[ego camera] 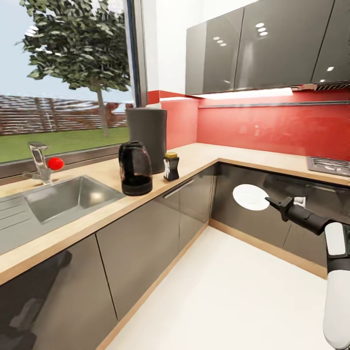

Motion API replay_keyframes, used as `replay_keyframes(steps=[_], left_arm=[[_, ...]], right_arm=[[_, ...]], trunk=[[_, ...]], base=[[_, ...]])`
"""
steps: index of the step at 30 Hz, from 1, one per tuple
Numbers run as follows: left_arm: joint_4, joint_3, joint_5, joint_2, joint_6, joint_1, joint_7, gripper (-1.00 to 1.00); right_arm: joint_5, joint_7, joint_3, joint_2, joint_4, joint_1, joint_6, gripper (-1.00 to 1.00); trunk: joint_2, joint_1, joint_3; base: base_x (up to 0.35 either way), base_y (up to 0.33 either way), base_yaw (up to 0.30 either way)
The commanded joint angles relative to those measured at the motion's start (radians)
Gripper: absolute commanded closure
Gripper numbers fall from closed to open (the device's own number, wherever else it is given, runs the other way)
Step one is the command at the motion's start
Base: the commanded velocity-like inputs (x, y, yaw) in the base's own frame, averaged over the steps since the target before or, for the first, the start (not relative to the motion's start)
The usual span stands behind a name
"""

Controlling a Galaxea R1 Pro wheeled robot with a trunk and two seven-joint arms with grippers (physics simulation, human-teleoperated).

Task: Set up a coffee station on the kitchen countertop: keep the coffee maker on the countertop, move the bottle of coffee from the kitchen shelf to the counter next to the coffee maker, place a paper coffee filter on top of the coffee maker, put the saucer next to the coffee maker with the coffee cup on the saucer, and place the electric kettle next to the coffee maker.

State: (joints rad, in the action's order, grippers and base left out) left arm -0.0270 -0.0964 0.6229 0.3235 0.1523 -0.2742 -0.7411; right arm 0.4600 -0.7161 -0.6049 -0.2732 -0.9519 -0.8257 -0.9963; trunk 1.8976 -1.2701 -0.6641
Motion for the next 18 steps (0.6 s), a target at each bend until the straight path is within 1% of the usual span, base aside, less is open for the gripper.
replay_keyframes(steps=[1, 10, 18], left_arm=[[-0.001, -0.008, 0.011, 0.001, 0.007, 0.0, -0.003, -1.0], [-0.001, -0.008, 0.011, 0.001, 0.007, 0.0, -0.003, -1.0], [-0.001, -0.008, 0.011, 0.001, 0.007, 0.0, -0.003, -1.0]], right_arm=[[-0.002, -0.009, -0.003, 0.0, 0.001, -0.001, -0.005, 1.0], [-0.003, -0.009, -0.003, 0.0, 0.003, -0.001, -0.005, 1.0], [-0.004, -0.008, -0.003, 0.0, 0.004, -0.001, -0.005, 1.0]], trunk=[[0.0, 0.0, -0.001], [0.0, 0.0, -0.001], [0.0, 0.0, -0.001]], base=[[0.222, -0.156, -0.032], [0.248, -0.188, -0.008], [0.228, -0.23, 0.0]])
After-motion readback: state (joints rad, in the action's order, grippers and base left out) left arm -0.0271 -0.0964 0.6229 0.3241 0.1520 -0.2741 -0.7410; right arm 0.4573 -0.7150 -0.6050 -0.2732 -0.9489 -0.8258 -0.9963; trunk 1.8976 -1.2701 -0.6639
